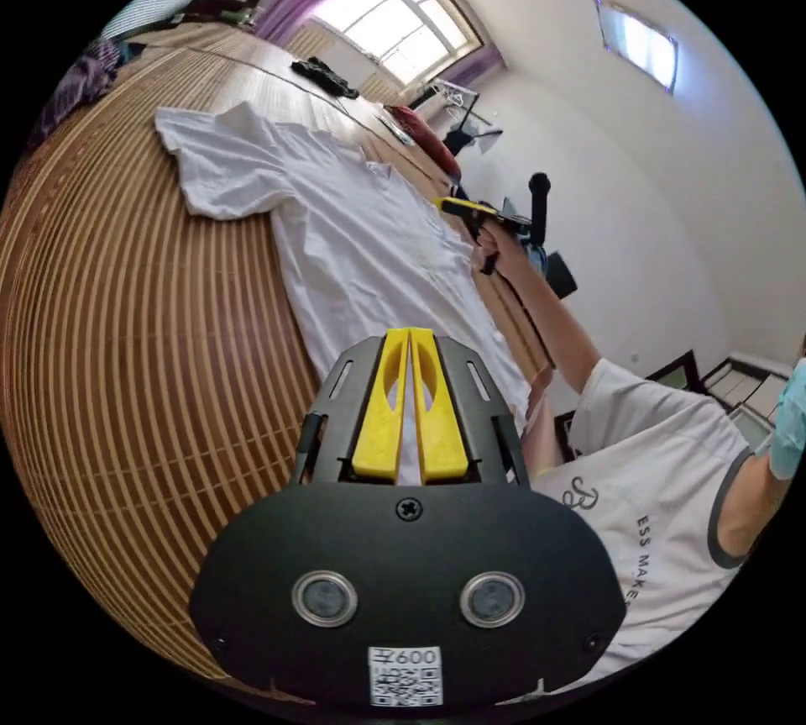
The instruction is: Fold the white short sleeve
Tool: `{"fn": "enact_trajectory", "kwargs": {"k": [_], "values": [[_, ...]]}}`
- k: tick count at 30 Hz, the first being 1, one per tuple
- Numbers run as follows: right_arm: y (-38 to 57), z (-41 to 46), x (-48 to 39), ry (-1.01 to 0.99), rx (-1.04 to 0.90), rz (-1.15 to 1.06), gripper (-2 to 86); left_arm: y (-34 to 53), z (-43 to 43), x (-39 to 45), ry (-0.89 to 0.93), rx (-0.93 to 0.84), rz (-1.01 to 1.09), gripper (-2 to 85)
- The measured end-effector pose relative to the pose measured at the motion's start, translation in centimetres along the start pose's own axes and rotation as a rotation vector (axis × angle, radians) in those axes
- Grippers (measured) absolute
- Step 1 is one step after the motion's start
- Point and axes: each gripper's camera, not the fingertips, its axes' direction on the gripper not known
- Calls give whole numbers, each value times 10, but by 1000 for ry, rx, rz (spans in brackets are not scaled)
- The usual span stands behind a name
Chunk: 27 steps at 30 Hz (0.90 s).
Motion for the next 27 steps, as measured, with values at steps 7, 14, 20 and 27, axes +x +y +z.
{"fn": "enact_trajectory", "kwargs": {"k": [7, 14, 20, 27], "values": [[220, -145, 20, 53, -64, -107, -9, -6, 102, 85, -232, -43, 185, 1], [231, -184, 56, -27, 79, -12, -9, -146, 298, 122, -300, -132, 139, 2], [206, -150, 69, -74, -157, -13, -9, -117, 307, 56, -344, -245, 86, 2], [254, -199, 78, -69, -110, 53, -9, 42, 148, -66, -419, -238, 7, 2]]}}
